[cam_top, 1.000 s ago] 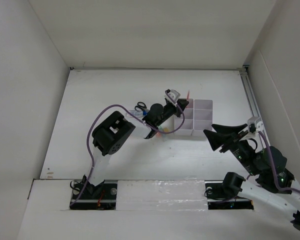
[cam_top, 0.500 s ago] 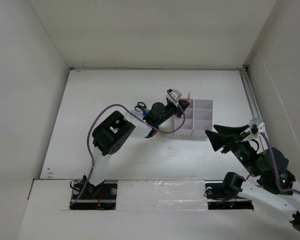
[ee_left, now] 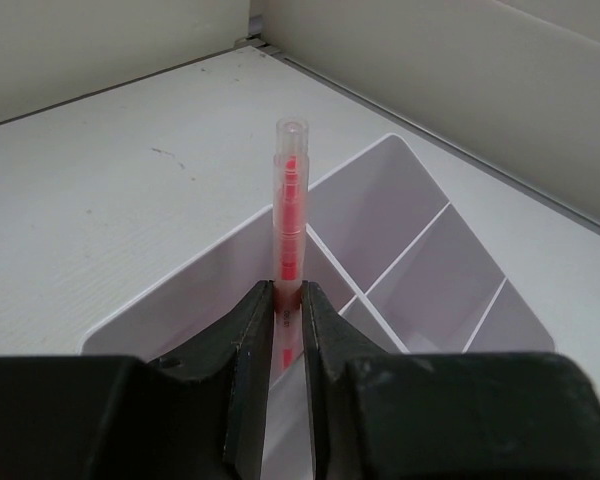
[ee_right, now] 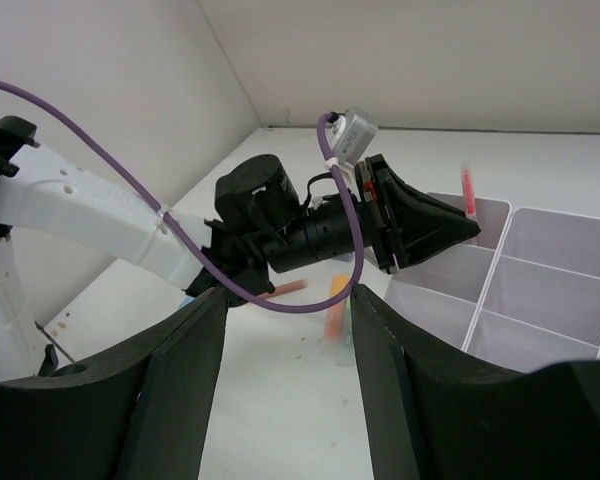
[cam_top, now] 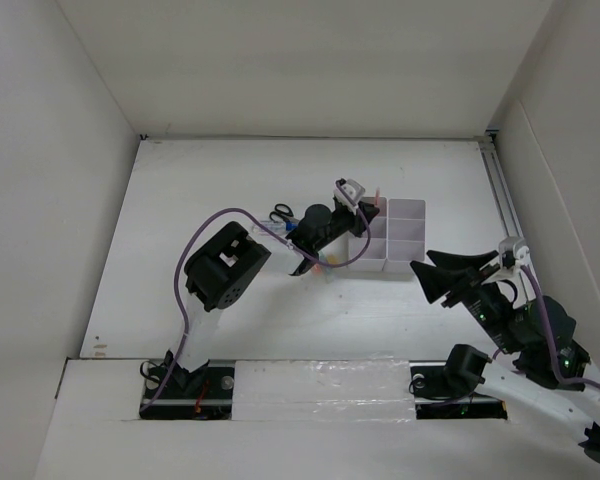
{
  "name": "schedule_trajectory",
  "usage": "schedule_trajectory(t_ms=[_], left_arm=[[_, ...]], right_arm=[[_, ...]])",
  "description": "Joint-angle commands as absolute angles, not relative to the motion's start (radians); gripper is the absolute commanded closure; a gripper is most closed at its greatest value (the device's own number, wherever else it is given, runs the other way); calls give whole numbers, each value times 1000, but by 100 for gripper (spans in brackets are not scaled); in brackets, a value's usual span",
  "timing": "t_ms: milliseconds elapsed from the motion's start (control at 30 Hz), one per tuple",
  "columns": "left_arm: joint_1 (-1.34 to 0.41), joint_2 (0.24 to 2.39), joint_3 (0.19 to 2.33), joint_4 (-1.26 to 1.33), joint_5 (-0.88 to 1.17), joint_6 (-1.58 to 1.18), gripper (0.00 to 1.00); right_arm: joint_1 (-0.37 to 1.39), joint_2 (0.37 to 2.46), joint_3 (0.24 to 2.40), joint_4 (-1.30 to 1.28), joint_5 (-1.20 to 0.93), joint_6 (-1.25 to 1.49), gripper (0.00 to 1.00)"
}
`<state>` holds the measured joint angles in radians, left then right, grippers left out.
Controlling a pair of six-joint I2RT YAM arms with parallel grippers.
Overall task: Sort the stationery into containers
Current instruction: Place the stationery into the container
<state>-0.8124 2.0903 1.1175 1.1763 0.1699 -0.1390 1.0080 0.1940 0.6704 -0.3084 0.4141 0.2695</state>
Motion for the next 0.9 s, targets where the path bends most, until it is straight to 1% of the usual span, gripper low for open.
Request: schedule_trajectory(t_ms=[0,100,167,267,333,567,700,733,800,833,867], left_arm=[[-818,2077,1164,1197,190,-149,87],[-818,2077,1164,1186,190,-149,87],[-818,2077,1173,1186,190,-149,84],[-818,2077,1173,1186,190,-149,84],[-818,2077,1173,1186,190,-149,80],[-818,2048,1144,1186,190,-149,80],[-818,2026,1124,1204,179,-149,69],[-818,2016,1124,1204,179,-149,65],[-818,2016,1114,1204,179,-149,39],[-818,2004,1103,1204,179,-149,35],[-818,1994,1103,1204,179,-149,35]], right_arm=[[1005,175,670,-299,439,281,42],[1005,175,670,-299,439,281,42],[1005,166,670,-299,439,281,42],[1005,166,670,-299,448,281,42],[1005,166,670,-299,448,281,42],[1005,166,661,-299,448,281,43],[1005,175,661,-290,448,281,43],[1005,175,661,-290,448,281,43],[1005,175,661,-290,448,281,43],[1005,175,661,-290,448,281,43],[1005,175,661,-290,448,281,43]])
